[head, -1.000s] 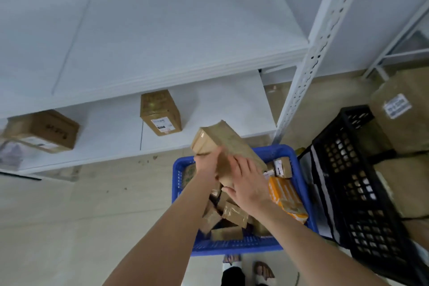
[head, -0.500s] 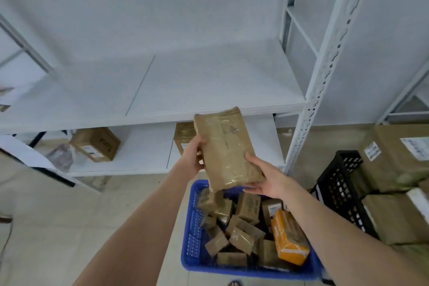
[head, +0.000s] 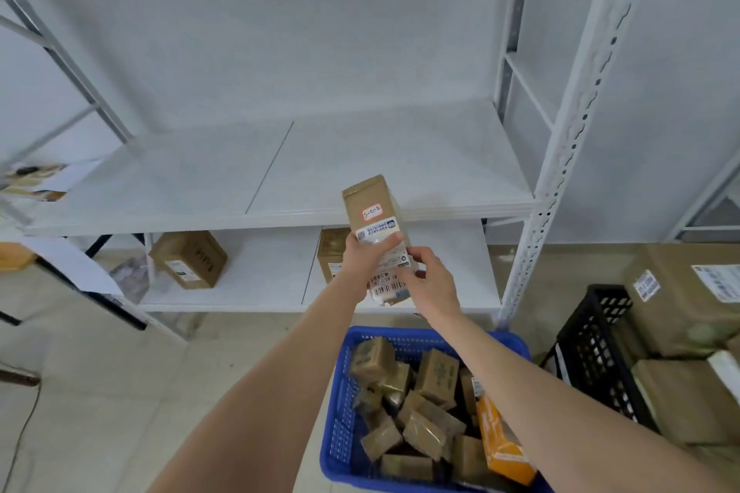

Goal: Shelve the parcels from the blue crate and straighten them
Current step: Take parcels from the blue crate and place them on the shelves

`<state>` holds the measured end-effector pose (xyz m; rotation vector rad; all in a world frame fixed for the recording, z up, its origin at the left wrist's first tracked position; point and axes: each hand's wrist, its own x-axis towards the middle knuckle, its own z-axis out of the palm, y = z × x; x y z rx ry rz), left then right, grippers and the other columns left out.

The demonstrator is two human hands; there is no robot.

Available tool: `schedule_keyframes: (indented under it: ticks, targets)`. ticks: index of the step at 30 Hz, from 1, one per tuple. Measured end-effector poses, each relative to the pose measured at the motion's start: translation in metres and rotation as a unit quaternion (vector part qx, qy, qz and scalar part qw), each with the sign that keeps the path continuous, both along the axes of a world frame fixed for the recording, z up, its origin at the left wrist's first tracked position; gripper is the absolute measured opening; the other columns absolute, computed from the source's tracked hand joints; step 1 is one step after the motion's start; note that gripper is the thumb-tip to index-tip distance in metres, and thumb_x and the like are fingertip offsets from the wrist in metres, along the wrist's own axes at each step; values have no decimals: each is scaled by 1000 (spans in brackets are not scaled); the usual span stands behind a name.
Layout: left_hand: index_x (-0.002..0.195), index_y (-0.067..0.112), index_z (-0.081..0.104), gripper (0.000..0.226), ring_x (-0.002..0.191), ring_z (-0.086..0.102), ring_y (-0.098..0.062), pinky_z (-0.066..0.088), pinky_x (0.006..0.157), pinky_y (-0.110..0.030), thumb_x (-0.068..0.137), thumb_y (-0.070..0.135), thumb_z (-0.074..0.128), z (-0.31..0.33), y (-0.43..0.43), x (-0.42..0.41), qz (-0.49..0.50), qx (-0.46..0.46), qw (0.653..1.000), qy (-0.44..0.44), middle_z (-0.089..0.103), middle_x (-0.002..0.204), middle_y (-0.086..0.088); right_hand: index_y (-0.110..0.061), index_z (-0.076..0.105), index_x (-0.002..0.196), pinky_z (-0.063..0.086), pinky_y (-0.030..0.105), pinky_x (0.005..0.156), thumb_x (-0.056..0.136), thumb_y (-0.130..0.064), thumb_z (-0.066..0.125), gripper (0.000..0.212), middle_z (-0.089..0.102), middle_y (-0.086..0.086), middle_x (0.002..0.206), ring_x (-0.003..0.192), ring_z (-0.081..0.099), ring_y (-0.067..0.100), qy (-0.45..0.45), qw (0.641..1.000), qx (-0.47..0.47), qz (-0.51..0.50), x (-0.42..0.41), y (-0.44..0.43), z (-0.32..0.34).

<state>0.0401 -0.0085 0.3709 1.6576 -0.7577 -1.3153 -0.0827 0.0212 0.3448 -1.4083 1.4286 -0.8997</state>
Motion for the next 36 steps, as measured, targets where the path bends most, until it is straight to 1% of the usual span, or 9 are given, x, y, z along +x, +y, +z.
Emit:
schedule_keyframes:
  ticks: [7,14,20,23,25,27,30,33,36]
  targets:
    - [124,20,37,108,102,61,-25,52,88,-48,32,48,86,6,-3,0,24,-20,992,-120,57,116,-5,-27,54,93,55,24,73,89,-10,63,20,64,-6,103,91,65,16,-41,999,-6,18,1,-3,14]
    - [134,20,28,98,106,57,-25,51,90,-46,53,30,83,19,-7,-7,23,-48,984,-171,48,125,-5,-21,59,96,56,36,80,94,-17,60,5,67,0,103,103,65,25,-167,983,77,-8,-1,-11,23]
    - [124,15,44,70,92,65,-24,50,68,-32,66,38,75,41,-12,-13,166,-22,983,81,65,105,-9,-28,26,149,42,58,97,80,-70,57,86,34,18,147,122,49,46,-314,875,360,-70,-22,-15,26]
    - [112,13,56,56,78,64,-22,51,62,-29,66,43,70,47,-6,-15,117,18,980,163,68,91,-7,-20,36,139,41,58,99,79,-58,67,78,51,20,130,116,54,43,-424,833,352,-44,-23,-18,34]
    - [117,10,59,63,86,67,-24,55,67,-34,63,40,71,39,-3,-16,74,28,978,192,71,101,-9,-12,46,126,47,52,98,83,-42,71,58,60,17,113,108,58,35,-457,829,312,-80,-23,-24,43]
    - [127,8,53,71,85,64,-25,53,67,-33,64,36,72,39,-1,-15,51,20,984,168,66,110,-11,-12,51,123,57,43,80,81,-32,73,51,62,14,115,102,62,30,-442,849,267,-114,-26,-32,49]
    - [142,9,33,79,107,56,-30,47,85,-38,79,40,68,39,-5,3,128,-1,991,-22,53,129,-13,-20,52,126,53,31,60,77,-30,73,54,65,7,117,99,65,24,-350,903,207,-139,-37,-43,57]
    - [149,23,24,81,126,46,-33,39,103,-47,83,46,65,37,-6,33,153,1,988,-36,42,144,-11,-20,55,125,58,38,75,77,-42,69,55,69,12,110,95,68,28,-307,922,216,-93,-51,-51,61]
    - [134,25,50,55,102,60,-29,50,91,-49,84,41,66,39,0,42,98,39,994,-4,61,120,-7,-16,62,117,55,37,78,81,-60,62,57,71,14,104,96,67,29,-297,928,219,-48,-54,-53,69]
